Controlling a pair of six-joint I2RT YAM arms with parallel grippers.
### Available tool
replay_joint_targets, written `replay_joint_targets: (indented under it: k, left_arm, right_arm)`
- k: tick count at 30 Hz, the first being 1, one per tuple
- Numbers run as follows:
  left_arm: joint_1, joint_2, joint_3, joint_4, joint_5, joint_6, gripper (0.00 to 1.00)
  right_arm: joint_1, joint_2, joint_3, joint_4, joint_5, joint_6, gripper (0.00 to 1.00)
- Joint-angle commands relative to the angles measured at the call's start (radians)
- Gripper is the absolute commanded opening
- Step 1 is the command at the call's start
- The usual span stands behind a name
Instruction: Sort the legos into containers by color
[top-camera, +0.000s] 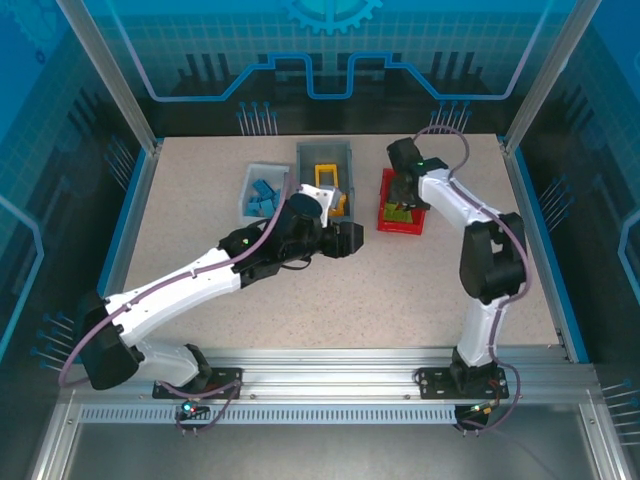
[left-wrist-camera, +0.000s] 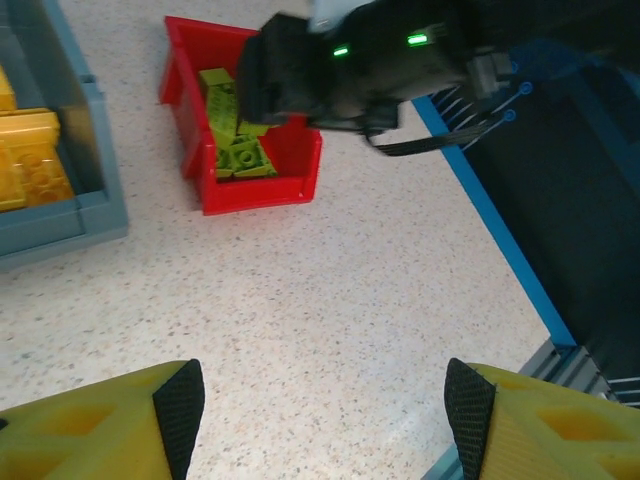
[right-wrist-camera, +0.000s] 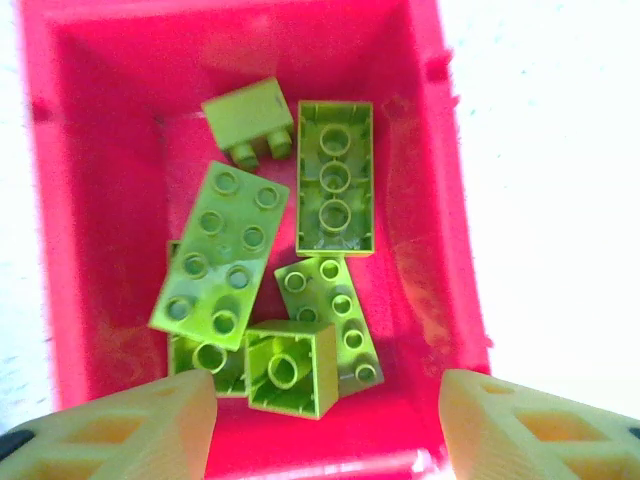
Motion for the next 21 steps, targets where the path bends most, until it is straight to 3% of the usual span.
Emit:
replay_joint_targets:
  k: [1,2,3,4,5,8,10,11,13,15,16,18,21]
  left_arm:
    - [0.064,-0.093,0.054,-0.156,-0.074,-0.047,0.71]
    - [0.107,-0.116,0.048,-0.2,-0.07,-0.068,0.73]
    - [0.168,-0.143,0.035,-0.248,-0.063,-0.094,0.76]
    - [0.235,-0.173,0.015,-0.295,-0.047,-0.125,0.91]
    - [0.31,-0.205,-0.004,-0.325,-0.024,-0.146,0.98]
    - [0.489,-0.343,-0.135,-0.343,-0.025,-0.123,0.99]
    - [0.567,-0.429,-0.222,-0.332,-0.076,-0.077,0.99]
    - [0.584,-0.452,-0.249,-0.343,-0.151,-0.076,0.99]
    - [0.59,-0.476,-0.311,-0.374,-0.436,-0.152,0.99]
    - [0.593,-0.467,-0.39,-0.334,-0.666,-0.186,0.99]
    - [0.603,-0.457,-0.463,-0.195,-0.703,-0.057,0.99]
    - [0.606,-0.435,-0.619,0.156,-0.675,0.263,0.99]
    - [0.638,-0.347,-0.758,0.515,-0.617,0.477,0.99]
  right_arm:
    - [-0.012,-0.235,-0.076,0.021,0.014,-0.024,0.71]
    - [-0.013,-0.295,-0.121,0.046,0.022,-0.038,0.77]
    - [-0.015,-0.357,-0.175,0.082,0.024,-0.056,0.97]
    - [-0.02,-0.425,-0.242,0.124,0.02,-0.077,1.0]
    - [-0.026,-0.488,-0.304,0.159,0.019,-0.089,1.0]
    - [-0.036,-0.698,-0.508,0.263,0.066,-0.125,1.0]
    - [-0.031,-0.817,-0.611,0.279,0.18,-0.101,1.0]
    - [-0.029,-0.854,-0.643,0.256,0.268,-0.044,1.0]
    - [-0.04,-0.911,-0.755,0.313,0.374,-0.007,1.0]
    - [-0.093,-0.951,-0.919,0.587,0.218,-0.216,1.0]
    - [-0.121,-0.959,-1.007,0.739,0.135,-0.294,1.0]
    - [-0.148,-0.936,-1.104,0.903,0.11,-0.337,1.0]
    - [-0.193,-0.814,-1.086,0.889,0.045,-0.369,1.0]
